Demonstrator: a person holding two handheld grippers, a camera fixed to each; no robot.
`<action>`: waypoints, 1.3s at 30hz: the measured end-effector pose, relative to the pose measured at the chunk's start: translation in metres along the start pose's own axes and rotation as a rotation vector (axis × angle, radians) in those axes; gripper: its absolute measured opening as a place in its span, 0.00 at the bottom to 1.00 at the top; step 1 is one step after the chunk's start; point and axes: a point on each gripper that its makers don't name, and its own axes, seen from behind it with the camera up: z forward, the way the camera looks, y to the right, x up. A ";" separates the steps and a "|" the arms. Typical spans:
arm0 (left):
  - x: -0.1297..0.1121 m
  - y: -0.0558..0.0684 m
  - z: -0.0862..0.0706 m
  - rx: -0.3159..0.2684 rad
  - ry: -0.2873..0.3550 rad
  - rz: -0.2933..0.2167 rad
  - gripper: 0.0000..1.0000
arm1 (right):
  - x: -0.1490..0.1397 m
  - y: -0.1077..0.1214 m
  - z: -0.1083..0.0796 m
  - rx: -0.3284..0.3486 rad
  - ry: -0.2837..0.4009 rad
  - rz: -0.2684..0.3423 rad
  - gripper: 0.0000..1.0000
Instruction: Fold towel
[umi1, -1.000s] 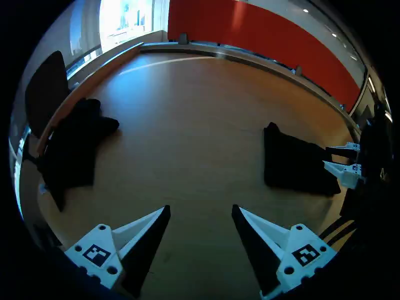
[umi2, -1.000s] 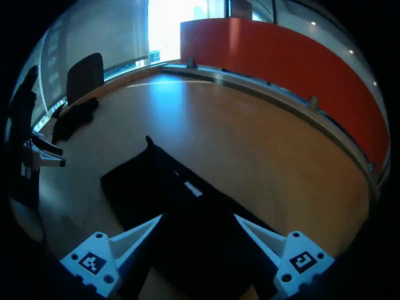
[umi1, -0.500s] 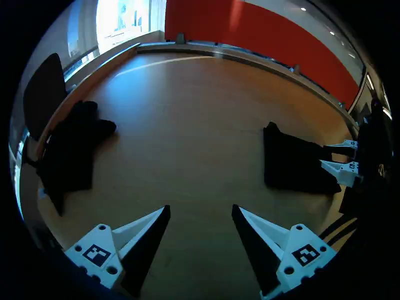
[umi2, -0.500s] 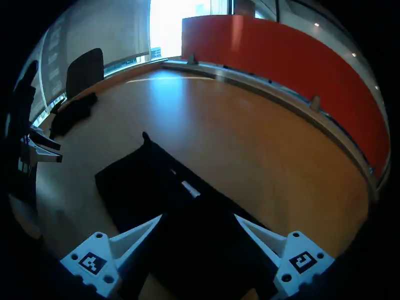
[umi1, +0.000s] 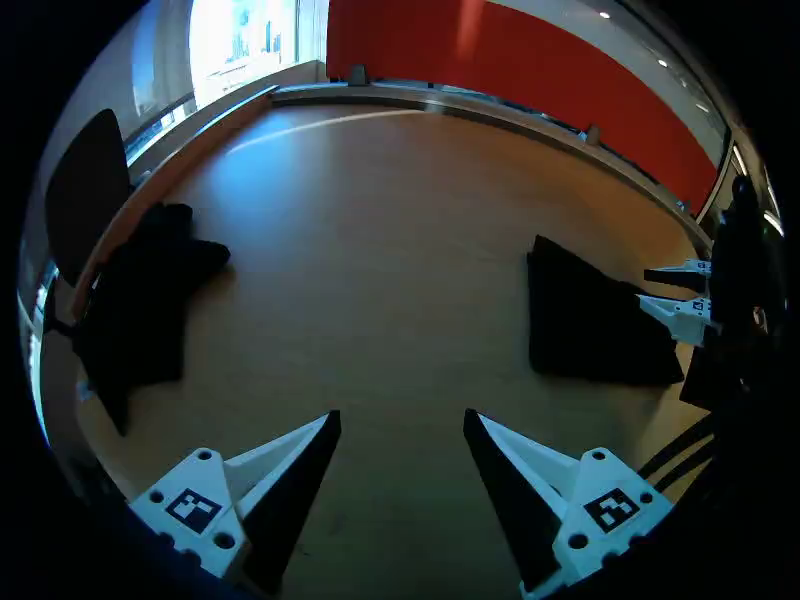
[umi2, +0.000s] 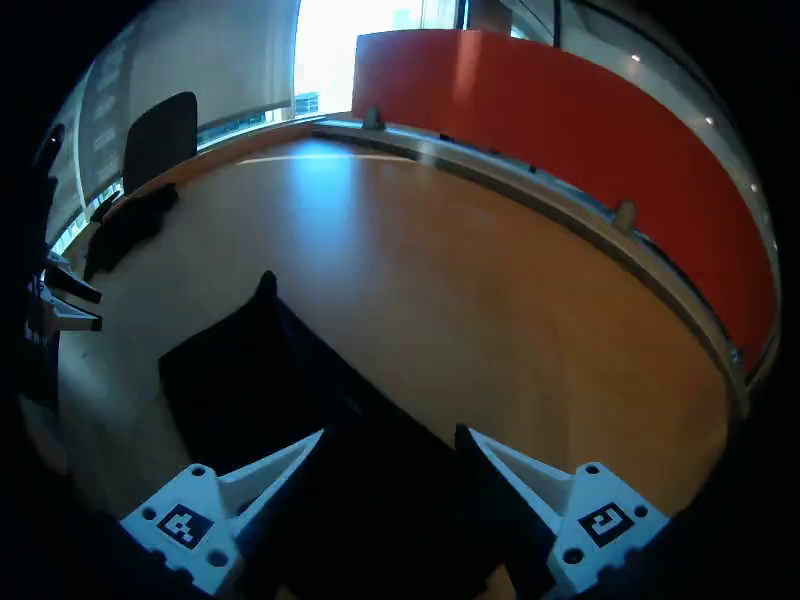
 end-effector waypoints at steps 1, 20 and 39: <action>0.000 0.000 0.000 0.000 0.000 0.000 0.91 | 0.001 0.003 0.000 -0.004 0.000 0.000 0.91; 0.000 -0.001 -0.003 0.002 0.001 -0.005 0.91 | 0.022 0.027 0.004 -0.035 0.008 -0.024 0.91; 0.001 0.004 -0.003 -0.005 0.003 -0.003 0.91 | -0.008 -0.006 -0.015 0.007 -0.003 -0.011 0.91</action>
